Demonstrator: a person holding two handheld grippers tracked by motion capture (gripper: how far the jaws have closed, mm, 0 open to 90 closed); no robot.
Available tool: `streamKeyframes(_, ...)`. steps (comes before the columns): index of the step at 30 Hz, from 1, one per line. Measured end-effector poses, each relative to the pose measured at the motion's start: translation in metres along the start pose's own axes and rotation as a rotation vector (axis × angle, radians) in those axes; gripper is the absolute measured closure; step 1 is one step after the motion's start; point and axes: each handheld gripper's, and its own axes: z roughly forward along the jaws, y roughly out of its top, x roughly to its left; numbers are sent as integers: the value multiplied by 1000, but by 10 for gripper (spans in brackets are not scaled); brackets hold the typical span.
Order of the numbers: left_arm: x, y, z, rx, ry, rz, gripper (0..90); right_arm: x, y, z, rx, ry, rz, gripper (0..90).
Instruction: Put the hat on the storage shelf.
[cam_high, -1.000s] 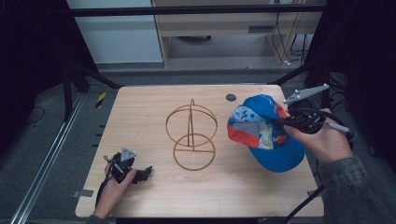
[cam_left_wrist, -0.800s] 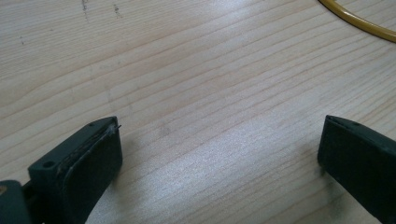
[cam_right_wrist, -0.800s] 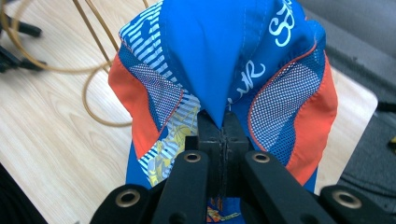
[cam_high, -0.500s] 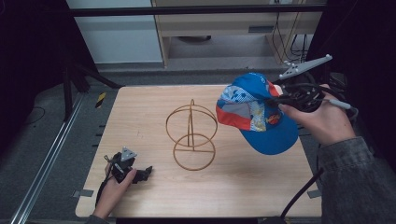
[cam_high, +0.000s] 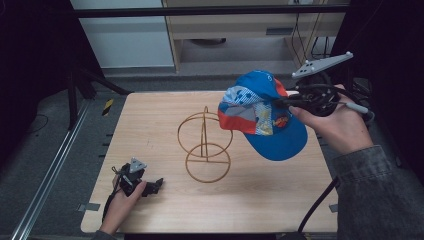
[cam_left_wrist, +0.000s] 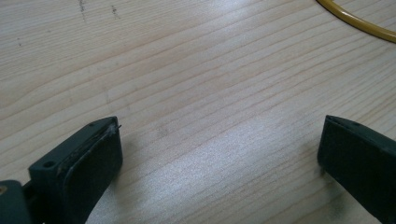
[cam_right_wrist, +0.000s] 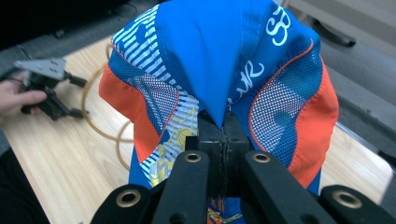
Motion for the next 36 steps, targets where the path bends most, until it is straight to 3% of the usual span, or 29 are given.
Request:
streamKeyframes(6,-1,0,0,0,-1,1,0,12,14,8,-53,31,-9,900)
streamKeyframes(11,-1,0,0,3,-2,1,0,22,28,19,-55,53,-41,900)
streamKeyframes(20,-1,0,0,2,-2,0,0,42,53,60,-1,96,-83,900)
streamKeyframes(28,-1,0,0,2,0,2,0,58,62,92,51,132,-111,899)
streamKeyframes(36,-1,0,0,2,-1,1,0,67,65,112,90,141,-127,899)
